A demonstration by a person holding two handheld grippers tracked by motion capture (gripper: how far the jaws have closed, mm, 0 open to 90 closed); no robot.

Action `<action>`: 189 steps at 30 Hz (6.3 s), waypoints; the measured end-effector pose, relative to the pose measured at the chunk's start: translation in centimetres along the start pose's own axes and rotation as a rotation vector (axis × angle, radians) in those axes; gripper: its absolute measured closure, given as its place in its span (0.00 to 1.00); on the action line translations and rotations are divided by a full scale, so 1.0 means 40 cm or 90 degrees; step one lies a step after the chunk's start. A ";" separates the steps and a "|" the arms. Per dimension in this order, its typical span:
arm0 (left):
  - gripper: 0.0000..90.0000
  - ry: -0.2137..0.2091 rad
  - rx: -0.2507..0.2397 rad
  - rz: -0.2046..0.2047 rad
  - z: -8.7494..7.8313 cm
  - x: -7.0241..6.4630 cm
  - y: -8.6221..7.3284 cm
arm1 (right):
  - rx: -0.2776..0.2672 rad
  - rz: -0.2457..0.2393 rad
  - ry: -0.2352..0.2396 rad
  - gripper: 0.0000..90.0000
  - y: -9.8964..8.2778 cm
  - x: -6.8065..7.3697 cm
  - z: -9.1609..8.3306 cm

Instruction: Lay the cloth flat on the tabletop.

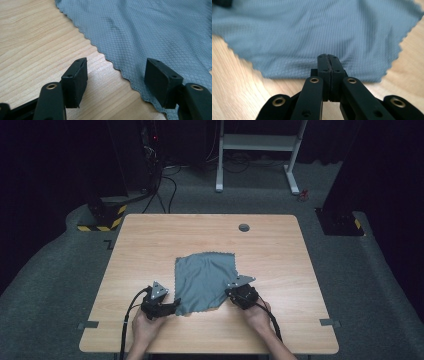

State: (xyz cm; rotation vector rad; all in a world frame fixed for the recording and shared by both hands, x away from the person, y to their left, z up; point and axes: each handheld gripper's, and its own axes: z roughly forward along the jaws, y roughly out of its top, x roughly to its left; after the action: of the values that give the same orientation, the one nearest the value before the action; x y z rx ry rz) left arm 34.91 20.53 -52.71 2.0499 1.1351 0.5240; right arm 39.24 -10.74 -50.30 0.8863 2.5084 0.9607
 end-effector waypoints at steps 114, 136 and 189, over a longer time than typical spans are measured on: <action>0.37 -0.002 0.001 0.002 0.000 0.000 0.000 | 0.029 0.034 -0.026 1.00 -0.027 0.010 -0.020; 0.37 -0.002 0.002 0.003 0.000 0.000 0.000 | -0.005 0.098 -0.002 0.85 -0.061 -0.006 -0.033; 0.40 -0.015 -0.007 -0.010 -0.010 -0.012 -0.009 | -0.043 0.074 -0.012 0.97 -0.142 0.009 -0.101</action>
State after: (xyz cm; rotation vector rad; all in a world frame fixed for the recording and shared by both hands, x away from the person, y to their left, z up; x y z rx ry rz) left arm 34.19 20.40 -52.72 2.0317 1.1314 0.4967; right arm 34.54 -15.82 -51.27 1.0246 2.4163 1.0620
